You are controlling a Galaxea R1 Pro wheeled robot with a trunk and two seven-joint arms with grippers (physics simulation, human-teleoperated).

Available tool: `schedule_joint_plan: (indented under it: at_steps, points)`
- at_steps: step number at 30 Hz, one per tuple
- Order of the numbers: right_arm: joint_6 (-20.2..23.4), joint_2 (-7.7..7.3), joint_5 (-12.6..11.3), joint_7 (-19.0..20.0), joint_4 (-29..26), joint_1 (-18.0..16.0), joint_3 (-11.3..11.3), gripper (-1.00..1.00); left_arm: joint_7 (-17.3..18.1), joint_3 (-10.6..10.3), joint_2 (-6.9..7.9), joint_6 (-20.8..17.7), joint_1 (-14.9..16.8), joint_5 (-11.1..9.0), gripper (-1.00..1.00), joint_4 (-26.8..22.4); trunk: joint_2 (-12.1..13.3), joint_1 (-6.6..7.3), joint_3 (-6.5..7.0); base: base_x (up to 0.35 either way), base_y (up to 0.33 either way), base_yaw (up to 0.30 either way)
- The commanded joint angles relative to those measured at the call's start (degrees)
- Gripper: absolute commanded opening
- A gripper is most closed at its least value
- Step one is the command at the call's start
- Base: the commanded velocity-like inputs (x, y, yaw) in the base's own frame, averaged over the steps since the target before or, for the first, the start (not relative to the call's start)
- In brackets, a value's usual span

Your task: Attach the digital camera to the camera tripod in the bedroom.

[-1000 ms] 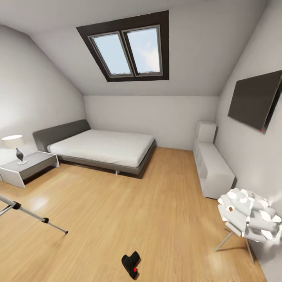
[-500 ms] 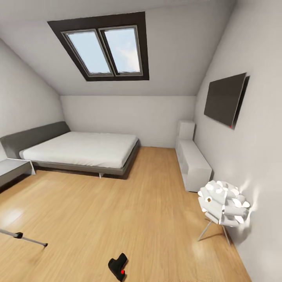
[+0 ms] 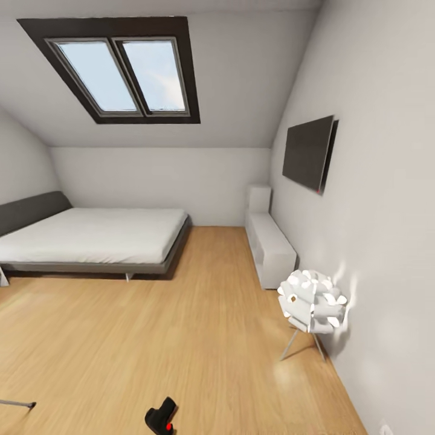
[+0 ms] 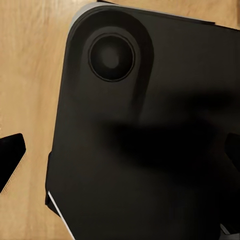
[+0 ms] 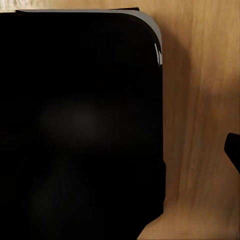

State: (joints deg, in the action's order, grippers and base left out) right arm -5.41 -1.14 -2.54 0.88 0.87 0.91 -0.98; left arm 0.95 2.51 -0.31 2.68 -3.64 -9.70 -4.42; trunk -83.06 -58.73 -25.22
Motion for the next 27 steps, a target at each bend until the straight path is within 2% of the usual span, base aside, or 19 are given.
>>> schedule_joint_plan:
  at_steps: [1,27]
  points:
    - [-0.3,0.0,-0.3,0.1,0.1,0.0,-0.1,1.0,0.1,0.2,-0.02,0.0,0.0,-0.3,1.0,-0.1,0.0,0.0,-0.03,0.0,0.0,-0.296]
    - [-0.3,-0.04,-0.3,0.1,0.1,0.0,-0.1,1.0,0.2,0.2,0.03,0.1,0.0,-0.3,1.0,-0.2,0.0,0.0,-0.03,0.0,0.0,-0.296]
